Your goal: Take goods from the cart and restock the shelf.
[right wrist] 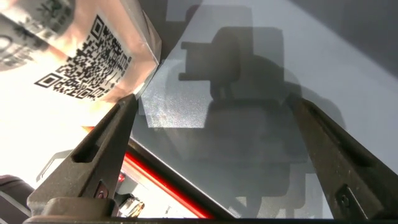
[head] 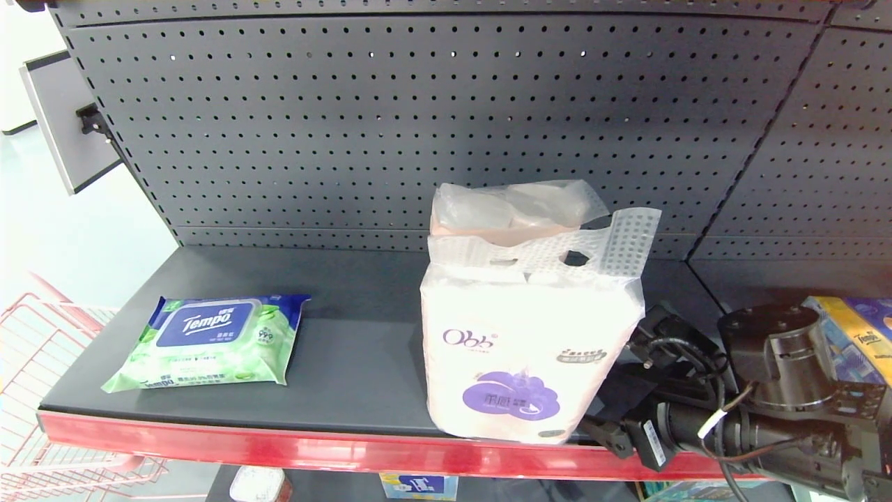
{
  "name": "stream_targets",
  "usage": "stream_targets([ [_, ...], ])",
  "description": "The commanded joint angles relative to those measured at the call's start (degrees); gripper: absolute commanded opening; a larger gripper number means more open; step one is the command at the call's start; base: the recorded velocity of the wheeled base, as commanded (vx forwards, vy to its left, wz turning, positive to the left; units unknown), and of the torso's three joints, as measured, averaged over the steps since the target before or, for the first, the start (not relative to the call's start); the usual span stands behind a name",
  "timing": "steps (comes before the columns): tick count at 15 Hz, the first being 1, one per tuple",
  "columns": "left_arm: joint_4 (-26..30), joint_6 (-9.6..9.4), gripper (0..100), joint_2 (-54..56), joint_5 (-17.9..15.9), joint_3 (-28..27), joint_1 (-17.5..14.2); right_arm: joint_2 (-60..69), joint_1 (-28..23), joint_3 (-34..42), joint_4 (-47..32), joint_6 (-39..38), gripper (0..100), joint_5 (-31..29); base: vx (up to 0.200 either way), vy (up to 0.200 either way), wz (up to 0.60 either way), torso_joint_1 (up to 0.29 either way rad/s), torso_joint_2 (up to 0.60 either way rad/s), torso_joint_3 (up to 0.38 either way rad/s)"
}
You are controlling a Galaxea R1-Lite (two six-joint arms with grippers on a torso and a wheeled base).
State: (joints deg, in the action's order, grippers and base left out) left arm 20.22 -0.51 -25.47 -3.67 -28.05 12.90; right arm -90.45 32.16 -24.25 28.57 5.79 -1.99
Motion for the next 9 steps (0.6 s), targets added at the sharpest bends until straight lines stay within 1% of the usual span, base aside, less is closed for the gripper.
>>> stream_targets([
  [1, 0.0, -0.02, 100, 0.0, 0.0, 0.0, 0.0, 0.6, -0.8, 0.7, -0.1, 0.0, 100, -0.3, 0.000, 0.000, 0.00, 0.000, 0.00, 0.000],
  [2, 0.0, -0.02, 100, 0.0, 0.0, 0.0, 0.0, 1.2, -1.7, 0.9, -0.1, 0.0, 100, -0.5, 0.000, 0.000, 0.00, 0.000, 0.00, 0.000],
  [4, 0.0, -0.02, 100, 0.4, 0.0, 1.1, 0.0, 4.7, -5.4, 2.1, -0.1, 0.0, 100, -0.5, 0.000, 0.000, 0.00, 0.000, 0.00, 0.000],
  [5, 0.0, -0.02, 100, 0.7, 0.0, 1.2, 0.0, 5.9, -6.4, 2.6, -0.1, 0.1, 100, -0.6, 0.000, 0.000, 0.00, 0.000, 0.00, 0.000],
  [7, 0.0, -0.10, 100, 3.8, -0.2, 4.5, 0.1, 13.7, -10.0, 4.9, -0.3, 1.0, 100, -0.6, 0.000, 0.000, 0.00, 0.000, 0.00, 0.000],
  [9, 0.0, -0.02, 100, 6.1, -0.5, 5.5, 0.1, 21.5, -14.0, 6.2, -0.3, 2.3, 100, -0.6, 0.000, 0.000, 0.00, 0.000, 0.00, 0.000],
])
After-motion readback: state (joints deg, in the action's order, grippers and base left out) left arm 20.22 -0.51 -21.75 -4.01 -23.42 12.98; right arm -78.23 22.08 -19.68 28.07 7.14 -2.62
